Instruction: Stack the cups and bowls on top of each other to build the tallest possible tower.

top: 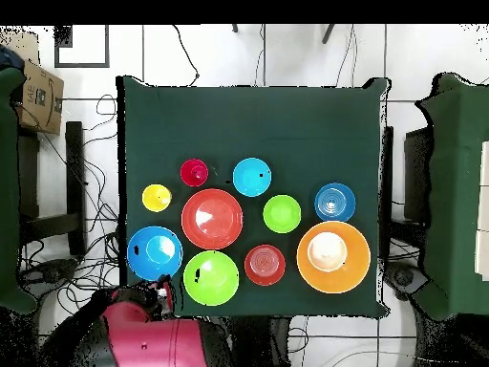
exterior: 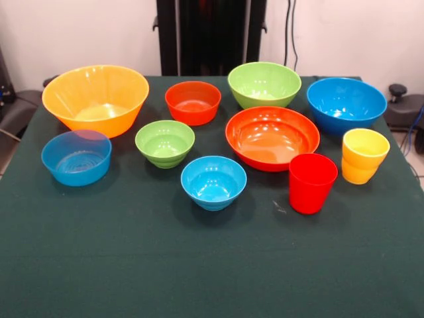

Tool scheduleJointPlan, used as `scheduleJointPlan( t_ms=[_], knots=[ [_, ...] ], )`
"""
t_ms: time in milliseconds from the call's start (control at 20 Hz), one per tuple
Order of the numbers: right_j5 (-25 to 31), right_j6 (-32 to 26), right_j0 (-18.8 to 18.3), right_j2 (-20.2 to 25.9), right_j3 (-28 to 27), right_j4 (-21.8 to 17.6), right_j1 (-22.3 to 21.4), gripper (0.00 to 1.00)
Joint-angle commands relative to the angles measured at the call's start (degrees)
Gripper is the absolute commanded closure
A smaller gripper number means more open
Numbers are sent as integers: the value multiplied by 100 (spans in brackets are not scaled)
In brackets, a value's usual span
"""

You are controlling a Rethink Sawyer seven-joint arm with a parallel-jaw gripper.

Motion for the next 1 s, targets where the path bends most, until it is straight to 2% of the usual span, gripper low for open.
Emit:
scheduleJointPlan(
  t_ms=[50,200,250,450,600,800,1000],
  knots=[
    [-274,911,-85,149,289,145,504,0],
    [-1027,819,-271,328,563,203,910,0],
    [-1350,925,-287,327,543,37,1129,0],
    [-2249,939,-517,617,724,106,1731,0],
    [-2502,1031,-516,630,680,22,1988,0],
    [-2424,1225,-189,267,443,-60,2212,0],
    [-2644,1184,-245,322,468,15,2418,0]
  ],
)
